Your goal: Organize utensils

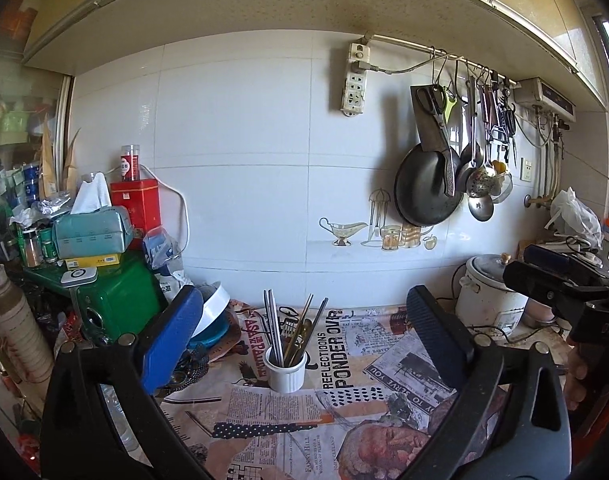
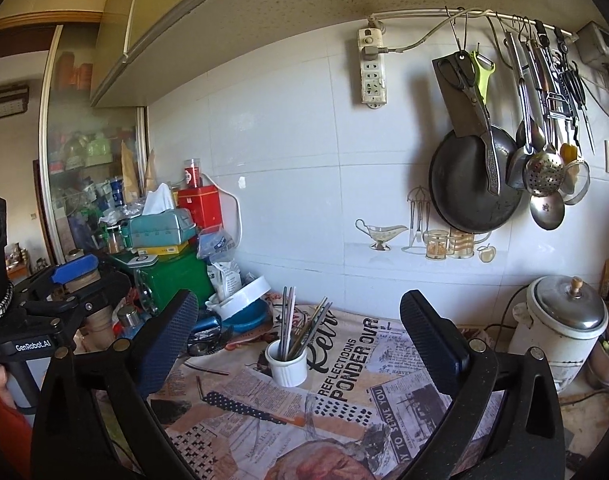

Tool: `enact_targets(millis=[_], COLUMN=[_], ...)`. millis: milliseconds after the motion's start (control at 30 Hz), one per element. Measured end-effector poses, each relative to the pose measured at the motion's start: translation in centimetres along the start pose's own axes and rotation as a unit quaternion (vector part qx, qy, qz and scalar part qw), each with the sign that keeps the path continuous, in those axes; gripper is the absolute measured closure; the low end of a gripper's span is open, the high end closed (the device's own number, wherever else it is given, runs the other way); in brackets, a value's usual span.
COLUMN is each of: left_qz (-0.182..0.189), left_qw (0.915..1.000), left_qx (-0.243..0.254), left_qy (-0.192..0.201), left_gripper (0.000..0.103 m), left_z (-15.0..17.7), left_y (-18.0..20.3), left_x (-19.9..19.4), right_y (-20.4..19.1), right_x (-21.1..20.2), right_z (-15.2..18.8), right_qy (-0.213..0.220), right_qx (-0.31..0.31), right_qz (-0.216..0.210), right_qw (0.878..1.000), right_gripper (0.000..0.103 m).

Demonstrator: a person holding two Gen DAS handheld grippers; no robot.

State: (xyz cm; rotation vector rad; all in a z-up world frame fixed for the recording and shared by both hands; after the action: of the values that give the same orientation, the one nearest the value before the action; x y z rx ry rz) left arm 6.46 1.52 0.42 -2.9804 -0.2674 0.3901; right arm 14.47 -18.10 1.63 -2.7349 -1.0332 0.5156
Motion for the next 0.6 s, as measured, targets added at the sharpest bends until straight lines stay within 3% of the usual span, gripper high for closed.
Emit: enact_targets(millis=[600], left_qz=[0.012], left_qw=[0.9999], left_qx=[0.005], left_qy=[-0.007], left_gripper=[0.001], left_z=[0.5], left_y=[-0.1], left_x=[0.8], right_y=[-0.2], right_x=[0.2], right_z=[0.8], right_qy=[-0.014], right_qx=[0.001], right_qz=[0.012], right_qw=[1.000], right_gripper=[0.002])
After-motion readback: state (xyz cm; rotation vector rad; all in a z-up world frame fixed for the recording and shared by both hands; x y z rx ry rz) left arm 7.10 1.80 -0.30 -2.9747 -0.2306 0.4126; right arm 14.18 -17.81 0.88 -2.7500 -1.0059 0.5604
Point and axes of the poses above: each gripper's, at about its wrist camera, not at the fingertips, and x roughly the way its jaws point, y to its right, z to its underside, the point moved 5 cm from there along x, roughly the way its jaws point, and after that the axes turned 9 degrees about x, right-handed, at the moved point
